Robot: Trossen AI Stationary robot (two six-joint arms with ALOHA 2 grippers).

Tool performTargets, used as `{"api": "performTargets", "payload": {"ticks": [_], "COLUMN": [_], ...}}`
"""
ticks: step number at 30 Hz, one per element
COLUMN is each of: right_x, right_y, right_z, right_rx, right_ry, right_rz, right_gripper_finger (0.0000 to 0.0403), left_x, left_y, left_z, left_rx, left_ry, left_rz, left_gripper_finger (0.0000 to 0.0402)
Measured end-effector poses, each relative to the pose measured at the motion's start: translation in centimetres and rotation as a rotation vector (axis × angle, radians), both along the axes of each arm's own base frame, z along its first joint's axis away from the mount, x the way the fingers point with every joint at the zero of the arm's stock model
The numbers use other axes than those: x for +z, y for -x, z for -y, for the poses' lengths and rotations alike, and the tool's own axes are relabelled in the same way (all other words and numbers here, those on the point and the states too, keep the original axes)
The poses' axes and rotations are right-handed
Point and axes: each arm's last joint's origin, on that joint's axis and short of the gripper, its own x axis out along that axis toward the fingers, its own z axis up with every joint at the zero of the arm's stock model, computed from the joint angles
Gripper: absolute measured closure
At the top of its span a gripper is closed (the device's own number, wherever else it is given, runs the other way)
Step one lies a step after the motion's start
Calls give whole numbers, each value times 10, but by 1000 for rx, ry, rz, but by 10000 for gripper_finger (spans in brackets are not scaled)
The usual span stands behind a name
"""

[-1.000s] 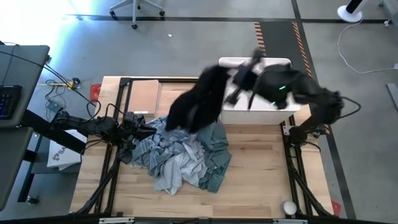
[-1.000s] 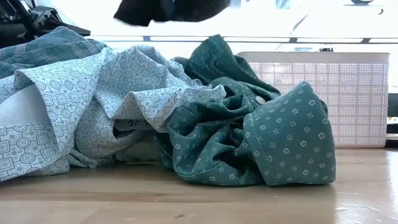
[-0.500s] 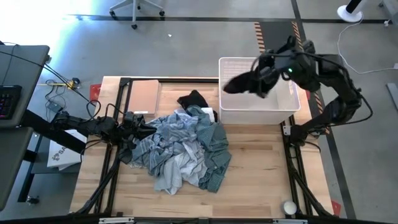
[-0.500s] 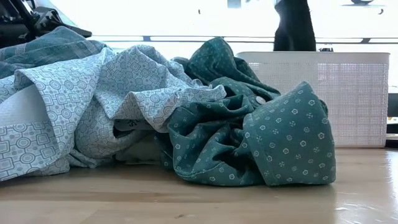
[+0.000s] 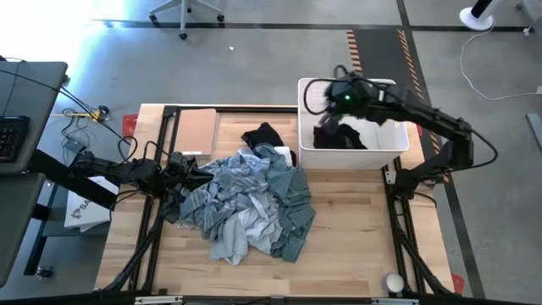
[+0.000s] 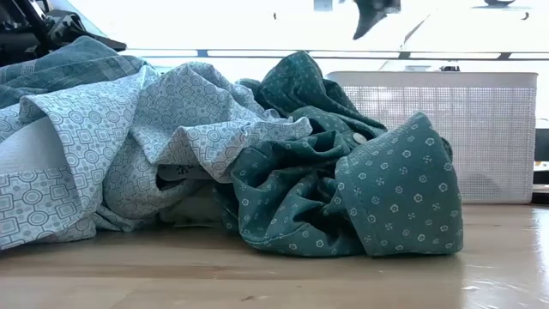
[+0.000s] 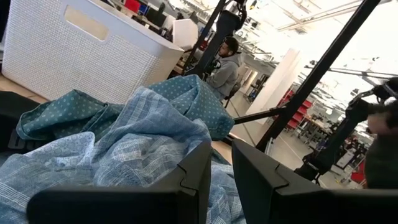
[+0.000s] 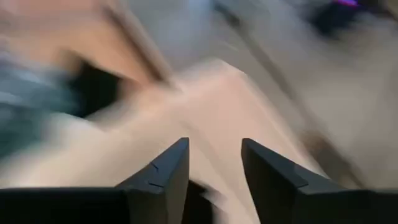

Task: Sort clothes
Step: Put the black boxer into the white laundry bin

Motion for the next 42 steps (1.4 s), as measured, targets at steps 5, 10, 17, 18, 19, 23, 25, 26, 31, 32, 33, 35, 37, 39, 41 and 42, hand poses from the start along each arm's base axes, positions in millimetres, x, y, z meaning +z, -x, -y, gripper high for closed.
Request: {"api": "performTargets", "payload": {"ticks": [5,10,17,18,19,23,25,26,31,32,33,35,37,39,41,42], "right_x": [-12,-61,-150,-165,-181,-237,-257,-264,-264,-257,-249,-223,-191,-163,-144,-139], "right_y": [-50,-113,-180,-184,-188,-192,-192,-193,-193,-193,-192,-193,-196,-198,-205,-209], "right_z": [-22,-58,-92,-93,-95,-108,-115,-118,-126,-126,-126,-127,-127,-127,-124,-120], "right_rx": [447,600,504,493,486,521,571,603,706,717,733,788,858,900,877,836], "right_ry": [-130,-186,-127,-137,-156,-298,-400,-441,-516,-513,-503,-466,-404,-339,-276,-245], "right_rz": [330,300,28,-20,-72,-267,-326,-343,-354,-353,-353,-313,-235,-160,-86,-52], "right_gripper_finger": [246,245,245,245,245,245,245,245,245,245,245,245,245,245,245,245], "left_x": [0,0,3,3,3,3,3,3,3,2,2,2,2,2,1,1], "left_y": [0,0,0,0,0,0,0,0,1,1,1,1,1,0,0,0], "left_z": [0,-1,-1,-1,-2,-2,-2,-3,-3,-3,-3,-3,-3,-3,-3,-3], "left_rx": [12,29,38,46,54,67,77,82,106,110,112,114,115,115,115,115], "left_ry": [1,3,11,18,27,46,47,48,50,50,50,49,49,48,47,47], "left_rz": [0,1,27,29,30,31,30,30,29,27,26,24,23,20,17,16], "left_gripper_finger": [339,339,339,339,339,339,339,339,339,339,339,339,339,339,339,339]}}
